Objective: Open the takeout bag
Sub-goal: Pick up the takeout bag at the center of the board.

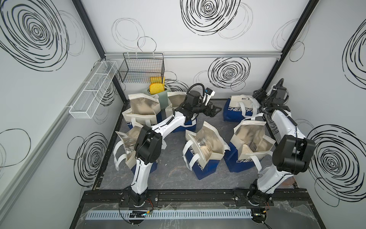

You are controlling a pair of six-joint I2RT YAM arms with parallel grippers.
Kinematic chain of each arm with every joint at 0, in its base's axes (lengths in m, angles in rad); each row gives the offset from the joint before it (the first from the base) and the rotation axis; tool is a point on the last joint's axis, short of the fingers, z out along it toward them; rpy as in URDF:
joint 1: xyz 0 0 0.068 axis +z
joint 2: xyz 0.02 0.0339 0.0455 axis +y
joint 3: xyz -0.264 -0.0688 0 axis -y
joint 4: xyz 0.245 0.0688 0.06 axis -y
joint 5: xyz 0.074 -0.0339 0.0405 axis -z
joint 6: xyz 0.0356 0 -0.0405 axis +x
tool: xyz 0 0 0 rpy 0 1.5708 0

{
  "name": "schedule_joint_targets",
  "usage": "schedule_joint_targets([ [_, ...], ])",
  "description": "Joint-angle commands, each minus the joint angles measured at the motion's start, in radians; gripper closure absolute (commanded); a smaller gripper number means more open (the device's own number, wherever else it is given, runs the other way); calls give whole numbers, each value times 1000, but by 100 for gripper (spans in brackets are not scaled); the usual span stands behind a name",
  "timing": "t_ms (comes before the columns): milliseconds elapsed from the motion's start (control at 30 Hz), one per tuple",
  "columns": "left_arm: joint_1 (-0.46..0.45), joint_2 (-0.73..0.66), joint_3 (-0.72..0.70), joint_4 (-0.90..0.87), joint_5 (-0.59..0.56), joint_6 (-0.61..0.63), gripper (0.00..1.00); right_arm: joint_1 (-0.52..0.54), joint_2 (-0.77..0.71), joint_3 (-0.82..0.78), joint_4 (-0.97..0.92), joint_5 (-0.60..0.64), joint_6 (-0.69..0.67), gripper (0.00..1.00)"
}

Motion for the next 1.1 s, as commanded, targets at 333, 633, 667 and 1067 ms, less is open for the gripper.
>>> schedule_joint_targets([
  [333, 12, 21, 15, 60, 51, 9, 7, -12, 25, -67, 141, -203, 62, 25],
  [633, 49, 99, 15, 285, 291, -67, 8, -10, 32, -50, 94, -322, 18, 28],
  [667, 49, 108, 20, 301, 300, -71, 9, -11, 35, -45, 87, -340, 12, 29],
  [1067, 42, 135, 46, 192, 247, 19, 17, 43, 87, 47, -17, -445, -10, 31],
])
